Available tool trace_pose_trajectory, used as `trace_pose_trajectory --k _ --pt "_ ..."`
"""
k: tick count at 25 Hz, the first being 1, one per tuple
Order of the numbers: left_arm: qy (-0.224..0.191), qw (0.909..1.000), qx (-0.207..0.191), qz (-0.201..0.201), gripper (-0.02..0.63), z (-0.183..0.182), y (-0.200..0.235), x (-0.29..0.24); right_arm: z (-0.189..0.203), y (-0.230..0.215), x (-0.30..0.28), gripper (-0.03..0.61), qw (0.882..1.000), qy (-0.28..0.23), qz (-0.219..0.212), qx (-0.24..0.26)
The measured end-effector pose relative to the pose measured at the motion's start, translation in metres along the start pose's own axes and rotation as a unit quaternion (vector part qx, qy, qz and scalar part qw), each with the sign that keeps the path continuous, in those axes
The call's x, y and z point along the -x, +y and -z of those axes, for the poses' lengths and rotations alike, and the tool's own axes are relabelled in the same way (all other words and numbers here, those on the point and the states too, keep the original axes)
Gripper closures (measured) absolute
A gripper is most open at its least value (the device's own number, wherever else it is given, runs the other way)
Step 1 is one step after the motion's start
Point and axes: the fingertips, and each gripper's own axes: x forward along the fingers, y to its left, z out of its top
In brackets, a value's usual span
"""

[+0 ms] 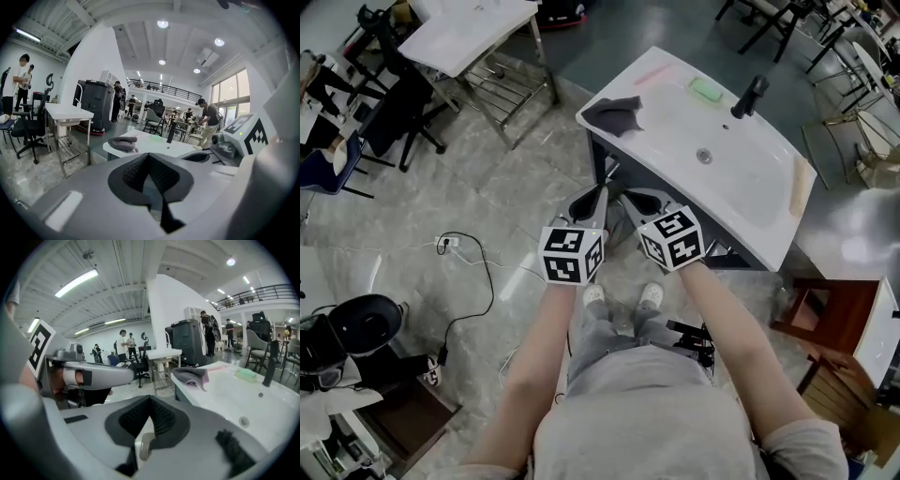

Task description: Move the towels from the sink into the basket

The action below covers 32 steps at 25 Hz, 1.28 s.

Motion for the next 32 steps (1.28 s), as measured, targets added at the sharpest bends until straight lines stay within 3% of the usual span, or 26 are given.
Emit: trace_pose_trajectory --k 7,16,23,27,32 --pt "-0.027 0.9996 -0.003 0.003 0.609 -0.023 -0.010 0.010 -0.035 -0.007 0.029 0.561 0.998 -0.031 0.043 -0.020" --pt "-0.049 0.9988 -0.008 0.001 0.609 -0.043 -0.014 0.017 -0.064 -0.001 0.051 0.560 0.996 -0.063 0.061 -0.010" --pt "-0.078 0.9964 -0.033 0.009 0.609 -0.069 -0.028 0.018 -0.084 0.003 0.070 0.560 0.992 -0.100 0.077 0.021" --pt "-0.096 0.9937 -0.054 0.020 0.611 -0.079 -0.036 0.020 -0.091 0.005 0.077 0.560 0.990 -0.119 0.075 0.014" --pt "-0.105 0.9930 -0.045 0.027 0.609 -0.083 -0.035 0.018 -0.093 0.001 0.075 0.560 0.989 -0.124 0.077 0.011"
